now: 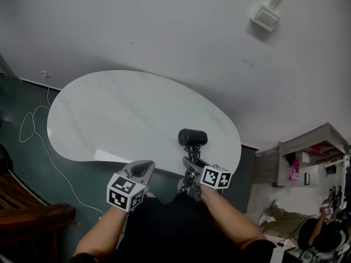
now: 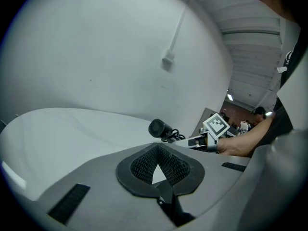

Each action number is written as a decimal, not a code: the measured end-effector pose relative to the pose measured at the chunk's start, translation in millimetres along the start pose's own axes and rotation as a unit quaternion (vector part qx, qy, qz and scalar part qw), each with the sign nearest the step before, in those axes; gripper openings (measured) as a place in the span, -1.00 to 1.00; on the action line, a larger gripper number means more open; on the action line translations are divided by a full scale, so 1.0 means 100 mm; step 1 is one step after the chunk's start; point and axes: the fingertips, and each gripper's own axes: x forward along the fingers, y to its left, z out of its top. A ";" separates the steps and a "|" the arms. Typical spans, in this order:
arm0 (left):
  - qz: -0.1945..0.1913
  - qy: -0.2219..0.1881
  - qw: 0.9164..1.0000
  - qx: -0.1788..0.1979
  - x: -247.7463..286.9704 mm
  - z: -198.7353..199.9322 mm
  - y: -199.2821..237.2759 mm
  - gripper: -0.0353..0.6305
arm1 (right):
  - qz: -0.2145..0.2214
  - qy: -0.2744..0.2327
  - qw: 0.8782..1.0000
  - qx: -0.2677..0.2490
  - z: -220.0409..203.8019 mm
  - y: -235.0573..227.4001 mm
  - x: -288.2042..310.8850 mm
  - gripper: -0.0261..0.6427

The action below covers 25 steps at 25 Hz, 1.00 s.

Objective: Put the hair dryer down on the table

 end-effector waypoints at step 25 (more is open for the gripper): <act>0.095 -0.002 0.994 -0.044 -0.17 -0.03 0.36 -0.86 | -0.103 0.082 0.986 -0.102 -0.04 -0.52 1.12 -0.31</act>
